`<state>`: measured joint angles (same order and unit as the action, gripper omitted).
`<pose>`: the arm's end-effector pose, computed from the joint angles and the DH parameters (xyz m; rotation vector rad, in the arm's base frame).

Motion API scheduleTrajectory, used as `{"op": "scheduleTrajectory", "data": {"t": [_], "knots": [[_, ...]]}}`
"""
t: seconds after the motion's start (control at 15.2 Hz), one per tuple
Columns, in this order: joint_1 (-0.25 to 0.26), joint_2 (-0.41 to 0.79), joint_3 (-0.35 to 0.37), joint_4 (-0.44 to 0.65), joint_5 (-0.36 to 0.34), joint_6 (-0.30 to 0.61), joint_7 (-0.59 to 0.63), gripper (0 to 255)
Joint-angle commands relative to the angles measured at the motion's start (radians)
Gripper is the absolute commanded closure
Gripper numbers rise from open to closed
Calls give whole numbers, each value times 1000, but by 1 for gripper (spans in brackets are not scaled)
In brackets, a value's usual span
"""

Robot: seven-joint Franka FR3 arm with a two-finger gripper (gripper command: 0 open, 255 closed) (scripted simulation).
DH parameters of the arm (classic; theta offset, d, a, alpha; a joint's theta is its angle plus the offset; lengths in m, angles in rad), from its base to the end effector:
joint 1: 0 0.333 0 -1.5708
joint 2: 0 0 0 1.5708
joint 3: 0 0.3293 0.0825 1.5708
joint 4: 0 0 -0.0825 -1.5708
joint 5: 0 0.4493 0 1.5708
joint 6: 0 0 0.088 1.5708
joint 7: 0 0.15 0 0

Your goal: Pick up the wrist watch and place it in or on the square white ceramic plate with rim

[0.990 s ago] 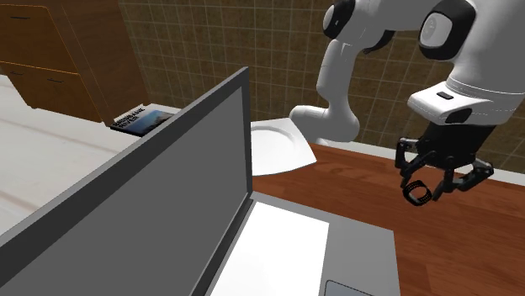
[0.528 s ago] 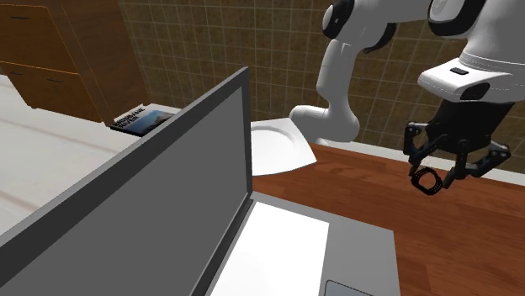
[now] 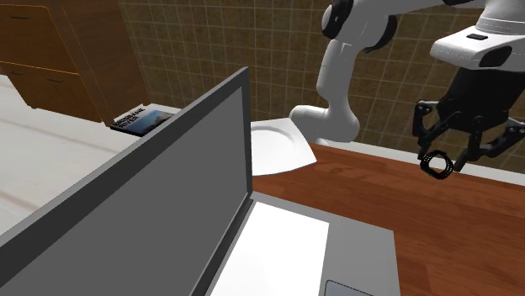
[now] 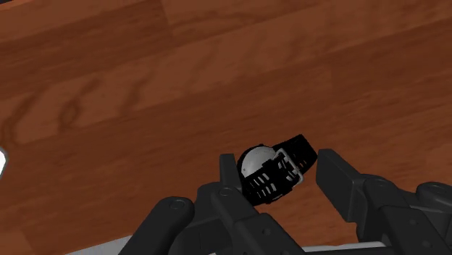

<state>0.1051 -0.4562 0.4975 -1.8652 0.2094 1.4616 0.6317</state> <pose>0.3462 0.3341 0.6402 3.1382 -0.0778 0.0046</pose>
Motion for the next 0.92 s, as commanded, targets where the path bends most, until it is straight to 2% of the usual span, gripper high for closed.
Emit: {"op": "scheduleTrajectory", "data": {"t": [0.0,0.4,0.86], "knots": [[-2,-21,-26,-10,-1,-14,-27,255],[-12,-139,-167,-120,-28,-42,-184,255],[-37,-226,-322,-199,-101,-69,-358,255]]}}
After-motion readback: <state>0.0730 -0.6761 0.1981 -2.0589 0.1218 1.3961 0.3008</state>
